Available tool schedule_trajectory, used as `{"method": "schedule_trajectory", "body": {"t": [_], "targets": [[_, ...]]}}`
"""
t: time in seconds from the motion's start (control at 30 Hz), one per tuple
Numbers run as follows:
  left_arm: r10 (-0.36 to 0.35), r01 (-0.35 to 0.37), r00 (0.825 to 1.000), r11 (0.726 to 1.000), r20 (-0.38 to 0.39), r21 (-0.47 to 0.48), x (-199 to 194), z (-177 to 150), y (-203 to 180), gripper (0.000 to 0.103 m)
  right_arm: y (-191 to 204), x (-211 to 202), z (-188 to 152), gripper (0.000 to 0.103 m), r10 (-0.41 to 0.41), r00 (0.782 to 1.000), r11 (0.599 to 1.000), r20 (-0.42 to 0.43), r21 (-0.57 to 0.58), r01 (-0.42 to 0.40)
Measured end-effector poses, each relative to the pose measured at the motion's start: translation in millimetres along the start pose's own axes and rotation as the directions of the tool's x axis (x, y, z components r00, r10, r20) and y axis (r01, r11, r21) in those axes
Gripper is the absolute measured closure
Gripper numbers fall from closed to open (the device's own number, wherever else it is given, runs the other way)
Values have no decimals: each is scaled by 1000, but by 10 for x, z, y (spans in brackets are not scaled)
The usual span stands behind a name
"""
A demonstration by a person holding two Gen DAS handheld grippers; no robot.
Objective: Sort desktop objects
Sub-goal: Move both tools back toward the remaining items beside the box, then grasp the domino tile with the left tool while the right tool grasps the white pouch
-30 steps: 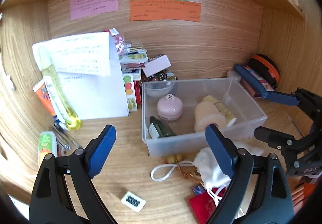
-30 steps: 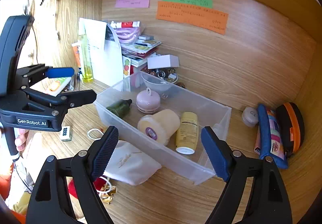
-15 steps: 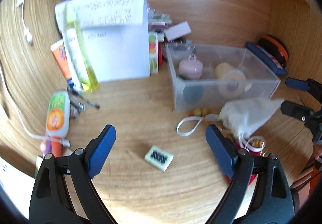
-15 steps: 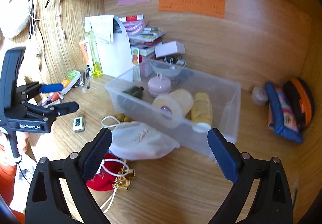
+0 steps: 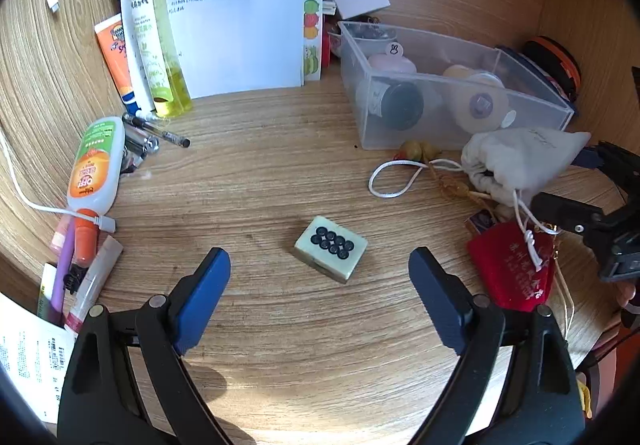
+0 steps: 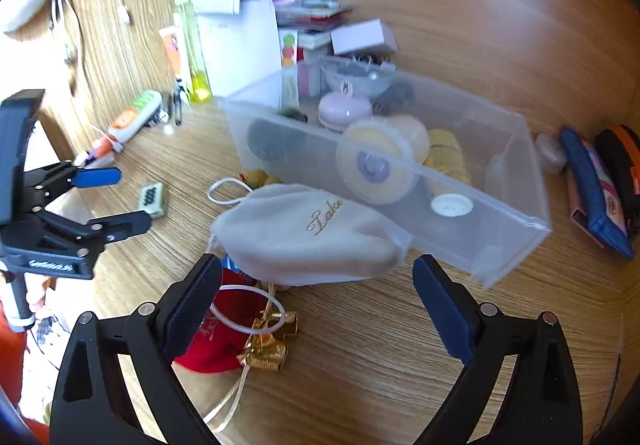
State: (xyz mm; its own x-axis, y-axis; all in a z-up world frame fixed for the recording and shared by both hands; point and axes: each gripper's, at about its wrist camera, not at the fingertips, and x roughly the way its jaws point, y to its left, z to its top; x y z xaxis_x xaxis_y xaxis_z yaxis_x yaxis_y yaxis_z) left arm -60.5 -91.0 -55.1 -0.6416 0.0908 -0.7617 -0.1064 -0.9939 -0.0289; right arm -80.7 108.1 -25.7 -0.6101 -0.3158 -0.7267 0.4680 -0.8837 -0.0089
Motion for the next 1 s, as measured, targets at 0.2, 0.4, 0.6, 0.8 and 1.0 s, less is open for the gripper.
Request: {"method": "schedule_trajectory", "body": {"t": [0.2,0.4,0.6,0.8,1.0], "targets": [[2,-2,1000,1000,-13,12,52,8,0,12,19,285,24,8,-1,998,1000,-68,14,2],[11,-10,999,999,-37,38,133,45,14,31,39,424,57,8,0,997,1000,-81,15,1],[7,-6,1000,999,-27,38,160,64,38,38,31,461,80,9,13,999,1000,-39,26,-12],[1,0,1000,999,-22,45,163,78,29,50,-41,482,108,33,80,996,995,-32,67,-77],[1,-1,1000,998,-7,58,140,56,-4,64,-74,461,105,44,102,995,991,-19,85,-100]]}}
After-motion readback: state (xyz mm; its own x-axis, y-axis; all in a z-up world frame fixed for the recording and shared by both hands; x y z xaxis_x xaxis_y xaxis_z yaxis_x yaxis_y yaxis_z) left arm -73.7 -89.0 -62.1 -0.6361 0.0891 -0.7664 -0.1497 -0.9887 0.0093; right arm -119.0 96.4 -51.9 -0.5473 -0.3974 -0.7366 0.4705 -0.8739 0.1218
